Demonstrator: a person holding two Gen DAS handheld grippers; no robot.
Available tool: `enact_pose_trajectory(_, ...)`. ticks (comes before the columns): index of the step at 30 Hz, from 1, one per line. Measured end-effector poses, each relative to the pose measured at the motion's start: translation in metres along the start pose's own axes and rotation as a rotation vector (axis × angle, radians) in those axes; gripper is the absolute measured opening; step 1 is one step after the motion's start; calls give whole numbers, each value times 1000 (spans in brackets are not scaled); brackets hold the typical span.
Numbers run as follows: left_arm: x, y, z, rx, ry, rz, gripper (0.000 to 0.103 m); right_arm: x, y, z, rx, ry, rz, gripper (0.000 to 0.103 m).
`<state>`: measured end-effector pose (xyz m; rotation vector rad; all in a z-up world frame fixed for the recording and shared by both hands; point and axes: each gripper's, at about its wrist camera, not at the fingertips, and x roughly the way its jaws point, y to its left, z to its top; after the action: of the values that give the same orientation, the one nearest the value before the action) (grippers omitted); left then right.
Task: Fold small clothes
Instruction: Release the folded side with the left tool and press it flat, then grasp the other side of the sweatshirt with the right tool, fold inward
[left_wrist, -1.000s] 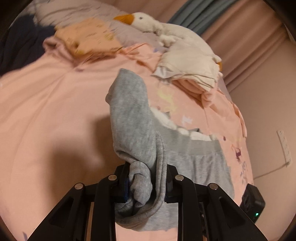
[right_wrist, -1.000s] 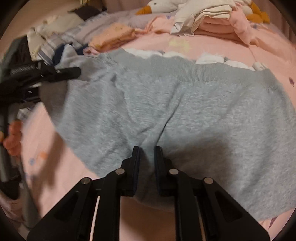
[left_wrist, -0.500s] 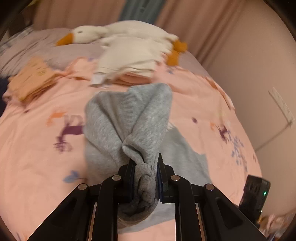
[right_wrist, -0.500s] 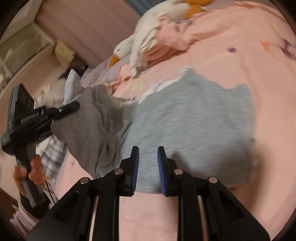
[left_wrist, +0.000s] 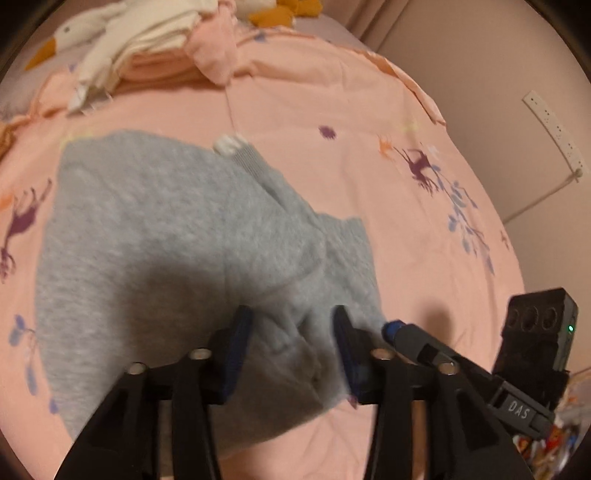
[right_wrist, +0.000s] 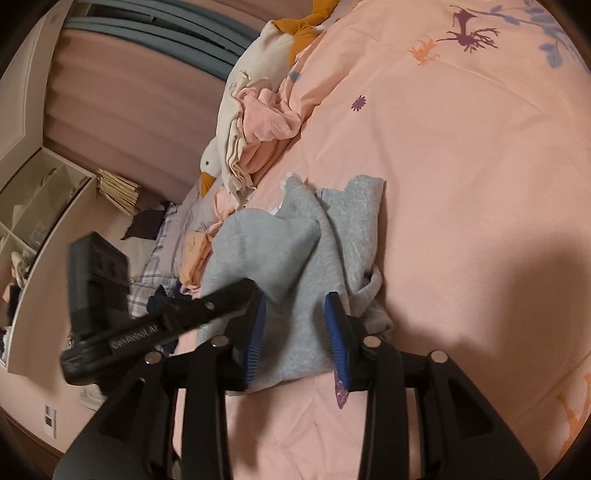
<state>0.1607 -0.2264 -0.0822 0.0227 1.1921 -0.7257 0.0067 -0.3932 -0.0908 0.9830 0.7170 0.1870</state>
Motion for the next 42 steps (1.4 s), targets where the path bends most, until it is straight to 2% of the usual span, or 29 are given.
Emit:
enact_pose_trajectory(1, -5, 0, -2, 3, -6, -12, 62, 0, 0, 0, 6, 5, 10, 43)
enact_pose_trajectory(4, -32, 6, -11, 9, -56, -11, 63, 4, 6, 2, 14, 23, 44, 47)
enact_pose_trajectory(8, -71, 42, -27, -52, -143, 24, 64, 19, 18, 2, 4, 85, 81, 48)
enact_pose_trajectory(11, -85, 71, -41, -98, -185, 73, 64, 39, 31, 6, -38, 128, 29, 49)
enact_pose_trajectory(13, -87, 88, -50, -130, -185, 90, 64, 57, 38, 10, -64, 165, -16, 50)
enact_pose_trajectory(17, -76, 113, -65, -194, -155, 83, 64, 91, 44, 15, -86, 234, -107, 50)
enact_pose_trajectory(20, -67, 124, -71, -235, -143, 40, 64, 107, 47, 13, -98, 258, -114, 52)
enact_pose_trajectory(21, -65, 125, -71, -243, -144, 29, 64, 111, 51, 12, -123, 252, -144, 48)
enact_pose_trajectory(22, -64, 125, -72, -245, -143, 21, 64, 112, 55, 11, -156, 239, -163, 29)
enact_pose_trajectory(23, -63, 124, -71, -243, -141, 19, 64, 112, 58, 9, -187, 230, -153, 19)
enact_pose_trajectory(25, -62, 123, -71, -234, -137, 14, 64, 110, 59, 8, -195, 209, -124, 16)
enact_pose_trajectory(31, -64, 109, -63, -174, -136, 5, 64, 57, 76, 21, -242, 17, -90, 14)
enact_pose_trajectory(34, -64, 101, -60, -141, -135, 17, 64, 38, 72, 24, -247, -32, -145, 14)
enact_pose_trajectory(35, -62, 97, -58, -128, -131, 25, 64, 37, 67, 24, -248, -29, -159, 15)
enact_pose_trajectory(37, -58, 91, -51, -110, -123, 46, 64, 43, 55, 24, -254, 4, -245, 15)
enact_pose_trajectory(39, -53, 87, -43, -100, -115, 54, 64, 51, 43, 21, -269, 27, -324, 21)
enact_pose_trajectory(40, -53, 83, -38, -92, -122, 78, 64, 56, 37, 21, -253, 59, -338, 24)
enact_pose_trajectory(42, -54, 78, -30, -75, -149, 101, 64, 56, 32, 21, -239, 87, -332, 25)
